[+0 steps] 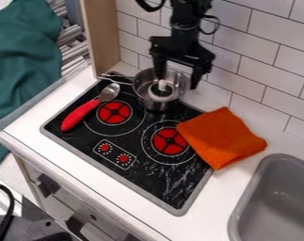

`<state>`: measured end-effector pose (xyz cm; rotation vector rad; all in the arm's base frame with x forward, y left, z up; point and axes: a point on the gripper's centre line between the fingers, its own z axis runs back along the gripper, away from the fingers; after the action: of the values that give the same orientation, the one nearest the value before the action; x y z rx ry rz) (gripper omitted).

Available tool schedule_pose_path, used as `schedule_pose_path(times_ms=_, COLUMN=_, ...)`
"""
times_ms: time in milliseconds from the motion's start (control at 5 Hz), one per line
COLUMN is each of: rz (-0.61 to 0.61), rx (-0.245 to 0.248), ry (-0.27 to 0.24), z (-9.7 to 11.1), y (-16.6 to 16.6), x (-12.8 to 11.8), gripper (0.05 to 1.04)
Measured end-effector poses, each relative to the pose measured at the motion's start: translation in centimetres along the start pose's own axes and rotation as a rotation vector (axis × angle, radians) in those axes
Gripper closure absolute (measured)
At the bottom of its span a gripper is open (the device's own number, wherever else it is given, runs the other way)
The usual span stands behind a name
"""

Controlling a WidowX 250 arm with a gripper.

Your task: Take out the object from the silver pot and put it on the orange cloth

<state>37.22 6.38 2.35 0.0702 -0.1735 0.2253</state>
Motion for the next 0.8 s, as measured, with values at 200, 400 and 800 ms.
schedule_pose_path(times_ms=200, rz=0.027, rx=-0.007, ry=0.010, z=-0.9, y=1.3, x=0.4, gripper=0.085)
schedule_pose_path(times_ms=400, rz=0.025, rx=-0.012, ry=0.036, z=-2.2, y=1.6, x=0.5, gripper=0.085)
schedule_pose_path(times_ms=800, rz=0.011, rx=-0.019, ry=0.047, z=-4.2, y=1.9, x=1.5, gripper=0.288)
